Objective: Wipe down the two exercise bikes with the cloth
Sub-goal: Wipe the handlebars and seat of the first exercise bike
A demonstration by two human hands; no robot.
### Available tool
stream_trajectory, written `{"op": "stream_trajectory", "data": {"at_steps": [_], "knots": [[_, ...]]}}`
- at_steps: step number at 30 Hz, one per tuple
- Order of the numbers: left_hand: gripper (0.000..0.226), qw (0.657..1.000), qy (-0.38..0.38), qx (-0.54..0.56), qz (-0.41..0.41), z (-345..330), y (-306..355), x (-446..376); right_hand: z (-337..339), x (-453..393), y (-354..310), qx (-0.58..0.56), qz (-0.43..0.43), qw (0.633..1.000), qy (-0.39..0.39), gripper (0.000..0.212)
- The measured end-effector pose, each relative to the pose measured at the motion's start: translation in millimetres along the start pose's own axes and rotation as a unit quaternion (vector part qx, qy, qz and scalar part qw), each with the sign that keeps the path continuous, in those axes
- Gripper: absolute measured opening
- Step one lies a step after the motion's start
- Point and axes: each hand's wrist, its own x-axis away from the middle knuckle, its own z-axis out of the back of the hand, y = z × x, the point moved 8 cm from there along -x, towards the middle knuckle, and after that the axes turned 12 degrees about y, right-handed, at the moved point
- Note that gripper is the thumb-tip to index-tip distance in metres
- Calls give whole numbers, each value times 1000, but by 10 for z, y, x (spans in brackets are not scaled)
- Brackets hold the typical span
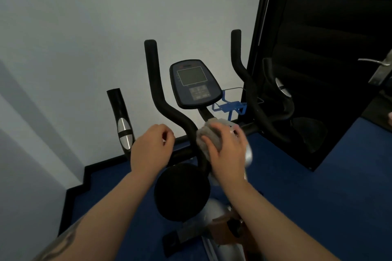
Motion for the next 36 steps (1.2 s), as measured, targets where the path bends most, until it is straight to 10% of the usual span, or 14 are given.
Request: {"op": "stream_trajectory", "data": {"at_steps": [12,29,36], "knots": [[15,997,31,-64,-13,21,41,12,-189,-103,108,123,164,961,-186,21],[17,995,33,-92,-19,13,30,9,-734,-341,51,185,150,902,-360,32],[18,995,38,-91,-22,1,12,9,-5,-70,-12,41,65,991,-108,19]]}}
